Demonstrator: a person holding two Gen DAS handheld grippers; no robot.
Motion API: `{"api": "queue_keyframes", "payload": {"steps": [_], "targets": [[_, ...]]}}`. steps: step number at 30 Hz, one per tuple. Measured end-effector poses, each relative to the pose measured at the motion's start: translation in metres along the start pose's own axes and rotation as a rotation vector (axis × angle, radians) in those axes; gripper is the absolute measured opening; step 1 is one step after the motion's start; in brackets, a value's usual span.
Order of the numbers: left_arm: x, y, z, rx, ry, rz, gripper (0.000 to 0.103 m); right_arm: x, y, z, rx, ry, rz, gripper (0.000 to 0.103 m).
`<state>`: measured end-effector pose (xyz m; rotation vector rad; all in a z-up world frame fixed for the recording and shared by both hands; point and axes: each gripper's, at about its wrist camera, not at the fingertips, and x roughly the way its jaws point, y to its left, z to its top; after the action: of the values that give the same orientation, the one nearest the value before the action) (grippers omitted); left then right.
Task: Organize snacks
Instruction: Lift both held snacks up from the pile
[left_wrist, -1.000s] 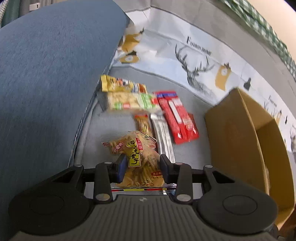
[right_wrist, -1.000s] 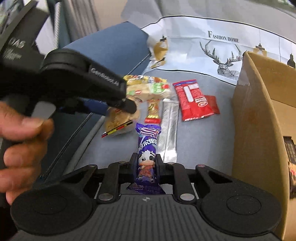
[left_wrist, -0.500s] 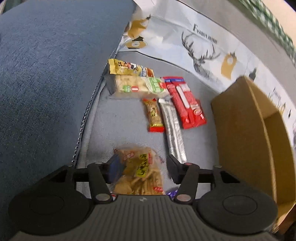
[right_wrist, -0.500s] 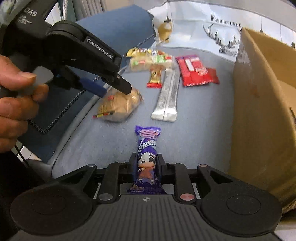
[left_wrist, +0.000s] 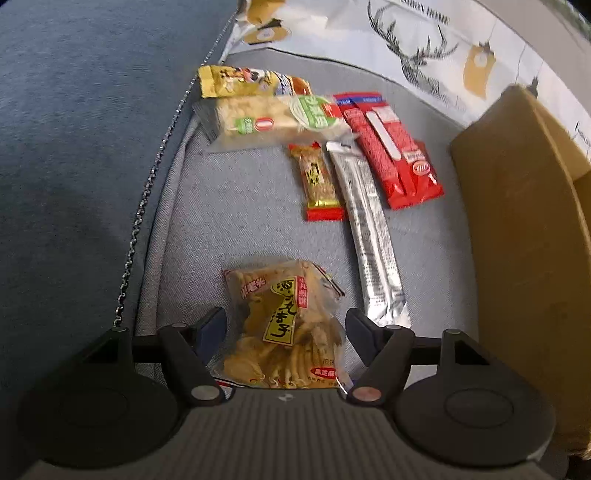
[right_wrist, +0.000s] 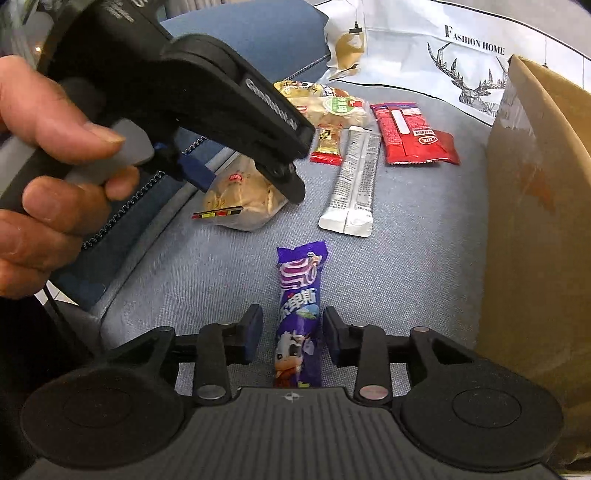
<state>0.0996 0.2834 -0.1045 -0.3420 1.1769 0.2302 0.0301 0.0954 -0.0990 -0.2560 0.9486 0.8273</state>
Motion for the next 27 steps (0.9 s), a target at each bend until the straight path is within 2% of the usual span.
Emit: {"api": "queue_keyframes", "payload": {"steps": [8, 9, 12, 13, 19, 22, 24, 27], "targets": [[0.003, -0.009, -0.001, 0.048, 0.003, 0.020, 0.076, 0.000, 0.002, 0.000, -0.028, 0.004, -0.023, 0.038], [0.003, -0.010, -0.001, 0.052, 0.004, 0.023, 0.076, 0.000, 0.003, 0.000, -0.035, 0.003, -0.027, 0.036], [0.004, -0.013, -0.001, 0.065, 0.006, 0.033, 0.074, -0.001, 0.003, -0.001, -0.053, -0.006, -0.045, 0.020], [0.004, -0.013, -0.001, 0.069, 0.005, 0.038, 0.070, -0.002, 0.002, -0.001, -0.045, -0.013, -0.043, 0.019], [-0.001, -0.012, 0.000, 0.072, -0.033, 0.050, 0.060, -0.011, -0.003, 0.002, -0.010, -0.080, -0.054, 0.018], [-0.006, -0.009, 0.002, 0.046, -0.062, 0.037, 0.060, -0.007, -0.005, 0.001, -0.005, -0.059, -0.062, 0.018], [-0.004, -0.009, 0.002, 0.041, -0.052, 0.035, 0.060, -0.002, -0.007, -0.001, 0.006, -0.026, -0.063, 0.019], [0.001, -0.011, 0.000, 0.052, -0.023, 0.043, 0.060, -0.001, -0.007, -0.002, 0.005, -0.021, -0.065, 0.019]]}}
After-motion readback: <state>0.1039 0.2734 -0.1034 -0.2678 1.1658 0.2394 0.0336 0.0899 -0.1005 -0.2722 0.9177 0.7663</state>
